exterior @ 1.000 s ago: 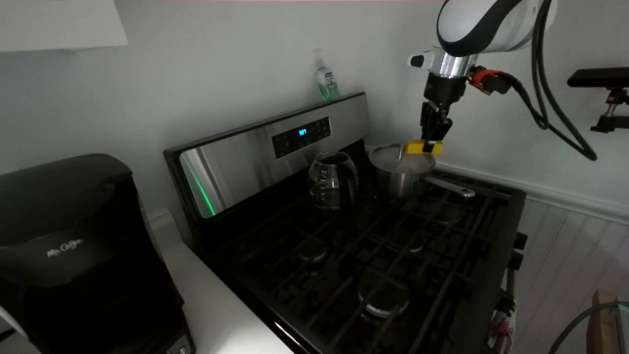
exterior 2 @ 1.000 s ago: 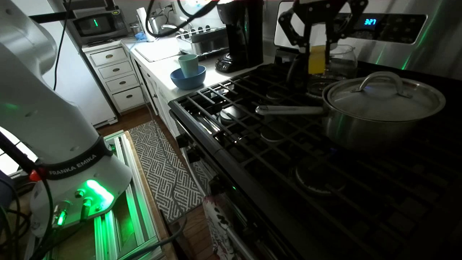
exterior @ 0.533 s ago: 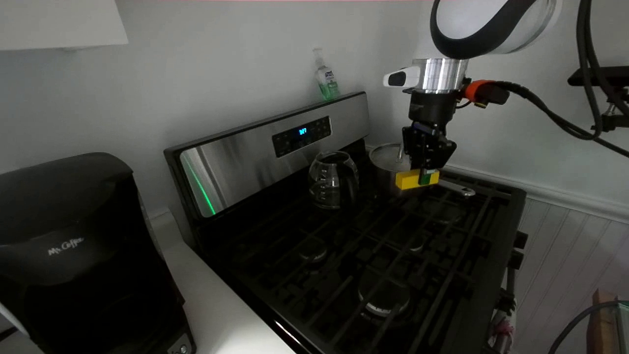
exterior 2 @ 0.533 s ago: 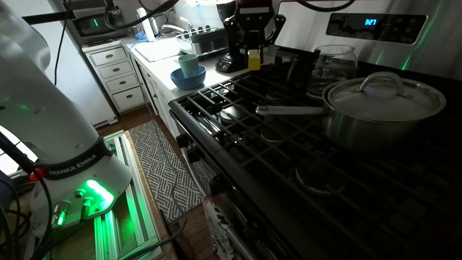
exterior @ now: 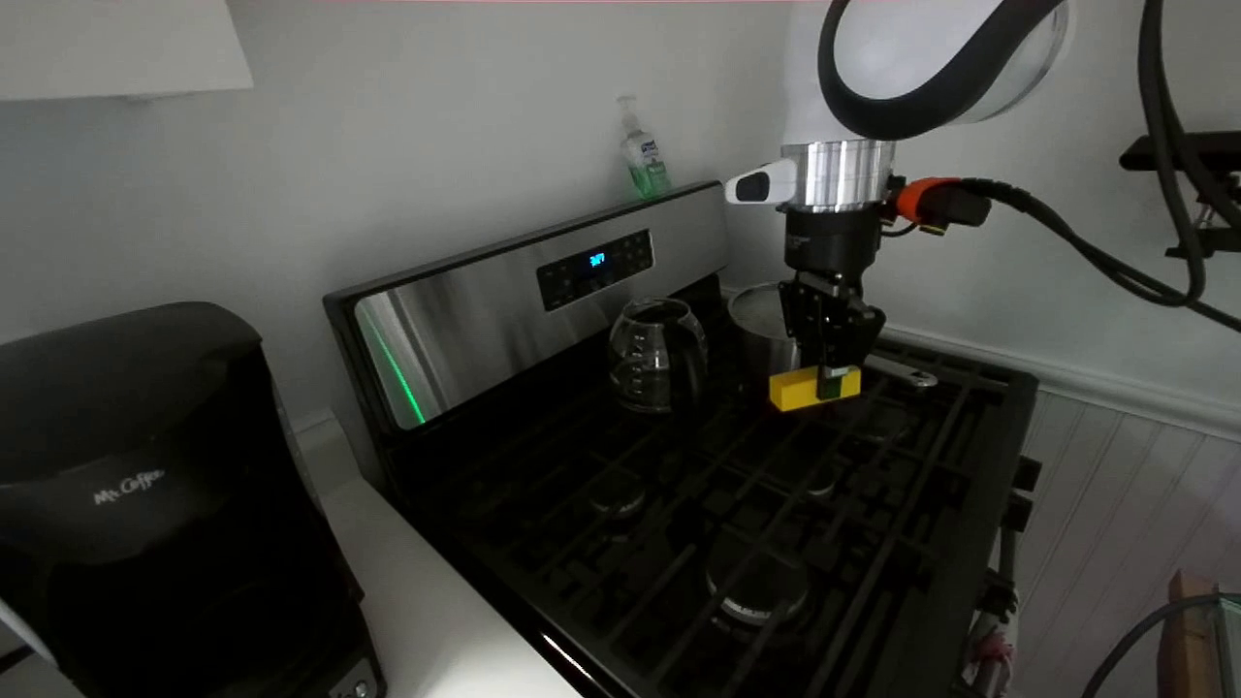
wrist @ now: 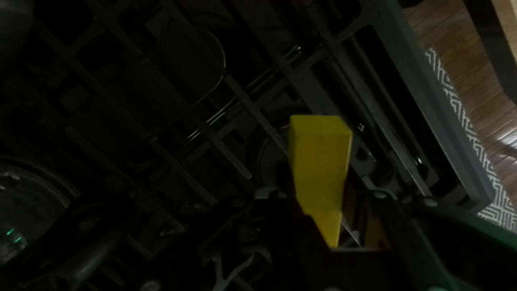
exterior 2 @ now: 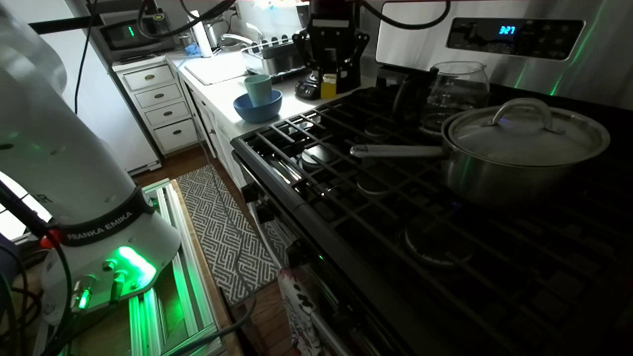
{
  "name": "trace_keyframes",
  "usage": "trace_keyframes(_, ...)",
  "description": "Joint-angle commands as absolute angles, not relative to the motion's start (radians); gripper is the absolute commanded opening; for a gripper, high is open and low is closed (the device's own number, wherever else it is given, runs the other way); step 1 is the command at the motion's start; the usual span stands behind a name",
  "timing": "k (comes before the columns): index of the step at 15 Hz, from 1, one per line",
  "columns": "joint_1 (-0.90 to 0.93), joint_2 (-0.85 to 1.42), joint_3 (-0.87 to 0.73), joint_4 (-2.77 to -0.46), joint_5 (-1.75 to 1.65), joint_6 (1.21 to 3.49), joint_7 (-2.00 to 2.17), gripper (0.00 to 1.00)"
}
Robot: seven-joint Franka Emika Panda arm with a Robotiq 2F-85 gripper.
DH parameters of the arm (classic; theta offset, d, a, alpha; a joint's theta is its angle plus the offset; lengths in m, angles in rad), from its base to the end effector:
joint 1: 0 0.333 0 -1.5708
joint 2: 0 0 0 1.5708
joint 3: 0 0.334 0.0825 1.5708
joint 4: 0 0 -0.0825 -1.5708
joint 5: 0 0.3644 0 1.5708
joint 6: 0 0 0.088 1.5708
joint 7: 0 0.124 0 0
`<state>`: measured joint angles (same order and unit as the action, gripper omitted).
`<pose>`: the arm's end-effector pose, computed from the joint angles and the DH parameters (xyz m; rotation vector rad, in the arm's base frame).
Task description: Move the yellow block to the left side of the stove
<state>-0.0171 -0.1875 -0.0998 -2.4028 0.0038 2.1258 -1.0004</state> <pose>0.4333 -0.0510 0.3918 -2.7783 -1.3147 0.1003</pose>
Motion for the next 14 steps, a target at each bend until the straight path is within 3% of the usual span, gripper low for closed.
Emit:
trace_keyframes(1,0.036,-0.021,-0.018,-2.294,0.064,2.100,-0.729,0.08)
trace_keyframes(10,0.076,0.362,0.116,-1.988,0.201,2.040,-0.236,0.08)
trace_keyframes(11,0.087,0.316,0.115,-2.057,0.140,2.107,-0.262,0.31)
trace_keyframes(13,0.080,0.358,0.117,-2.019,0.166,2.082,-0.251,0.31)
trace_keyframes(14,0.087,0.340,0.114,-2.051,0.202,2.184,-0.182,0.08)
